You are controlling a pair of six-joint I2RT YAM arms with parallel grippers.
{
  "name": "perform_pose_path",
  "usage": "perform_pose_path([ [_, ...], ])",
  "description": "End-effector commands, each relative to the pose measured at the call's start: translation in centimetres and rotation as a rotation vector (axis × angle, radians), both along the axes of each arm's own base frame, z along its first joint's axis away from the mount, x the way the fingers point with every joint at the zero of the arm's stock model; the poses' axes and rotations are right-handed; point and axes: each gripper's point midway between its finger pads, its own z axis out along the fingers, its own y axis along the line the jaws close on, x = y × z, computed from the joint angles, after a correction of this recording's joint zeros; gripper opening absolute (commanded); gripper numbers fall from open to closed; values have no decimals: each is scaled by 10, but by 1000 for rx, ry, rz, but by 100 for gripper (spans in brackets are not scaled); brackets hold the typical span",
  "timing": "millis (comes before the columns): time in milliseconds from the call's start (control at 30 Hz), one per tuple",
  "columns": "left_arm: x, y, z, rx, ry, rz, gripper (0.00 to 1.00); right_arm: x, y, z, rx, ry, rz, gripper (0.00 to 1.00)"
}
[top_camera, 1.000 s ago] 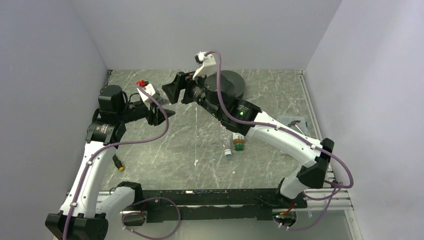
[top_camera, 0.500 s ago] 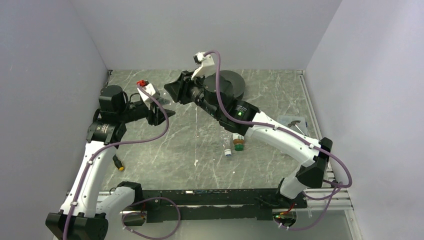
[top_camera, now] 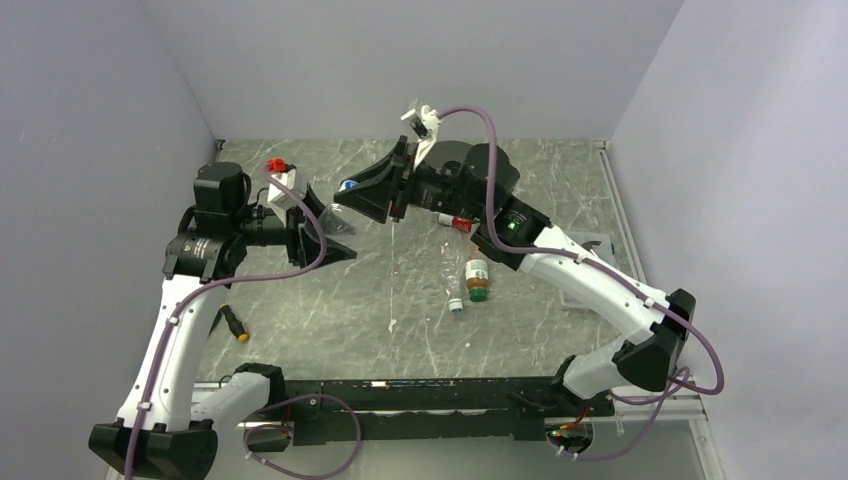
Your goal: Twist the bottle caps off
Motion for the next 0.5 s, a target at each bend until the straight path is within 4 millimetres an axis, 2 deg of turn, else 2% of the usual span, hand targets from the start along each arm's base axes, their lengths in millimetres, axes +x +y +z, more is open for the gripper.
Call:
perform_pose_path([
  [0, -48, -6, 28, -93, 26, -219, 24, -71, -22, 30, 122, -157, 421, 0],
  [67, -48, -6, 30, -95, 32, -224, 24, -72, -26, 31, 125, -158, 426, 0],
  [133, -46, -6, 28, -89, 19, -212, 24, -64, -25, 31, 106, -154, 374, 0],
  [167, -43, -6, 27, -82, 13, -198, 23, -55, -24, 32, 100, -146, 317, 6],
  [267, -35, -6, 21, -59, -5, -152, 23, -18, -24, 32, 72, -89, 78, 62],
  [300, -28, -5, 18, -44, -16, -121, 23, -6, -27, 32, 70, -67, -10, 78],
  [367, -14, -2, 10, -7, -56, -49, 22, 14, -38, 33, 86, -26, -171, 95],
  [467, 9, 6, -1, 59, -140, 76, 23, 31, -51, 35, 114, 45, -366, 100],
])
